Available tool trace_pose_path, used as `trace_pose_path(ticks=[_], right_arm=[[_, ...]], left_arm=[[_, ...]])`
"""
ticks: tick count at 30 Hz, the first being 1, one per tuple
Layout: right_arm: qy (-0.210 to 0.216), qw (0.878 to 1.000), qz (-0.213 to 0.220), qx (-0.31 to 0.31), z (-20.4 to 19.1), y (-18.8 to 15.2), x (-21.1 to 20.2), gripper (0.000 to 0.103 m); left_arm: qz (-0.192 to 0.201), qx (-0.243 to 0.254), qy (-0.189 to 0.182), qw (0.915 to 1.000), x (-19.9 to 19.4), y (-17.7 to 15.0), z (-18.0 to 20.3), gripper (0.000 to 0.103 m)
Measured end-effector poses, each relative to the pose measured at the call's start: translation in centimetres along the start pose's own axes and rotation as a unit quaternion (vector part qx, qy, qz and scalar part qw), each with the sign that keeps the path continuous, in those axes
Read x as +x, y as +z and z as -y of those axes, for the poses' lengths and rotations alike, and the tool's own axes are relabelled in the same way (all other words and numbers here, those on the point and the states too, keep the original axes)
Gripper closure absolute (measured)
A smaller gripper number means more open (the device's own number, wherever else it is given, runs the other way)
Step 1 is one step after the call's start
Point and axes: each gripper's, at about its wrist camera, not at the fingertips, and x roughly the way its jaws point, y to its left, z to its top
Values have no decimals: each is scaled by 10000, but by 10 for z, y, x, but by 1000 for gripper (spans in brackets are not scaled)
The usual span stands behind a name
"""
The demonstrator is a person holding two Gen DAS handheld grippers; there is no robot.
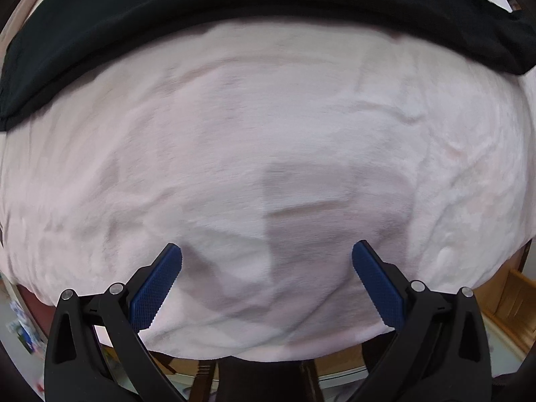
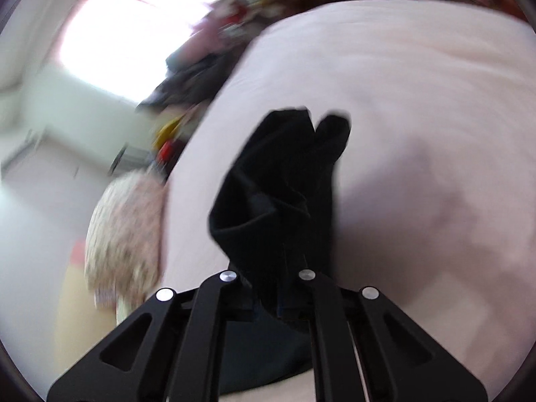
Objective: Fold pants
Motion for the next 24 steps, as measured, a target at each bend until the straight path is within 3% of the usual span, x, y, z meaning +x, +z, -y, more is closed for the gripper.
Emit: trace_pose_path(ticks=[6, 9, 13, 17, 24], right_arm=[[628, 9871, -835, -1214, -110, -53, 51, 97], [656, 9779, -1261, -1533, -144, -85, 83, 97], [457, 9659, -1925, -1670, -169, -143, 131, 97], [230, 9542, -2288, -1914, -187, -198, 151, 97], [-77, 9472, -2276, -2256, -206, -234, 159, 97]], left_arm=[[207, -507, -154, 9984, -5, -8, -41, 1], [287, -748, -176, 9966, -8, -14, -65, 1], [299, -1063, -241, 9936, -5, -25, -96, 1], [359, -1285, -293, 9906, -3, -36, -127, 1], [356, -1660, -326, 9849, 7, -57, -177, 1]])
